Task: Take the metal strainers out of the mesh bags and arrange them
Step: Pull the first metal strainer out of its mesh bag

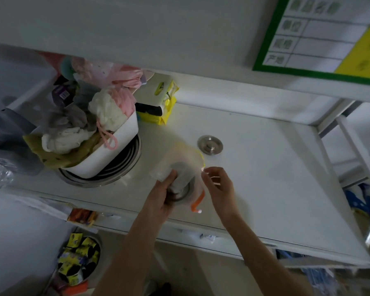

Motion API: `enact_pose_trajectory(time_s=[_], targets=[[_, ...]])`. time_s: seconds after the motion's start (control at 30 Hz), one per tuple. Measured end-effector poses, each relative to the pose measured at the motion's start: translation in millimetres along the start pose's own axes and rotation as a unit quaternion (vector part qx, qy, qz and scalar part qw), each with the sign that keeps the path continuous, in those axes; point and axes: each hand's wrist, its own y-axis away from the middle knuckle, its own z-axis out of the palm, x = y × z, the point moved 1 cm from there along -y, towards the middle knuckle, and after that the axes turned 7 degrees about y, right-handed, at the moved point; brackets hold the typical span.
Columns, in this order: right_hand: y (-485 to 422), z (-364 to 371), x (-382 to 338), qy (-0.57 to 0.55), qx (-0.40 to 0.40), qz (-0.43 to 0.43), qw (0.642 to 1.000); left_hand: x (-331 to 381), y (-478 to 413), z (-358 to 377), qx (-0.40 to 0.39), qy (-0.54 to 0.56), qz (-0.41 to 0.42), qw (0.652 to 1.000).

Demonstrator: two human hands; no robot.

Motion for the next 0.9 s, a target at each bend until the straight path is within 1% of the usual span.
enact_pose_trajectory(time_s=[0.07, 0.13, 0.23, 0.37, 0.5, 0.57, 0.63, 0.73, 0.9], targets=[[13.0, -2.3, -4.1, -0.004, -0.022, -0.018, 1.0, -6.2, -4.7, 4.4, -0.006, 0.012, -0.005, 1.0], [20.9, -3.9, -5.7, -0.018, -0.044, -0.017, 0.999, -13.2, -7.4, 8.5, -0.01, 0.027, -0.013, 1.0], [26.1, -8.9, -4.7, -0.033, -0.04, -0.012, 0.999, -22.0, -10.2, 12.2, -0.012, 0.038, -0.019, 0.999], [28.2, -10.0, 0.8, -0.025, -0.042, -0.005, 0.999, -32.1, -11.9, 17.0, -0.02, 0.032, -0.002, 0.999], [24.7, -6.6, 8.8, 0.056, -0.033, -0.014, 0.998, -40.1, -10.9, 26.4, 0.044, 0.035, 0.031, 0.998], [21.3, -7.8, 11.2, 0.061, -0.032, -0.008, 0.998, -43.9, -11.5, 28.3, 0.076, 0.058, 0.032, 0.995], [18.8, -9.8, 11.5, 0.043, -0.042, 0.002, 0.998, -46.4, -13.6, 26.7, 0.092, 0.08, 0.027, 0.992], [17.7, -15.9, 12.2, 0.01, -0.045, 0.005, 0.999, -46.6, -13.0, 25.6, 0.095, 0.071, 0.018, 0.993], [14.7, -29.1, 17.5, -0.027, -0.045, 0.039, 0.998, -45.9, -10.4, 29.9, 0.061, 0.023, 0.067, 0.996]])
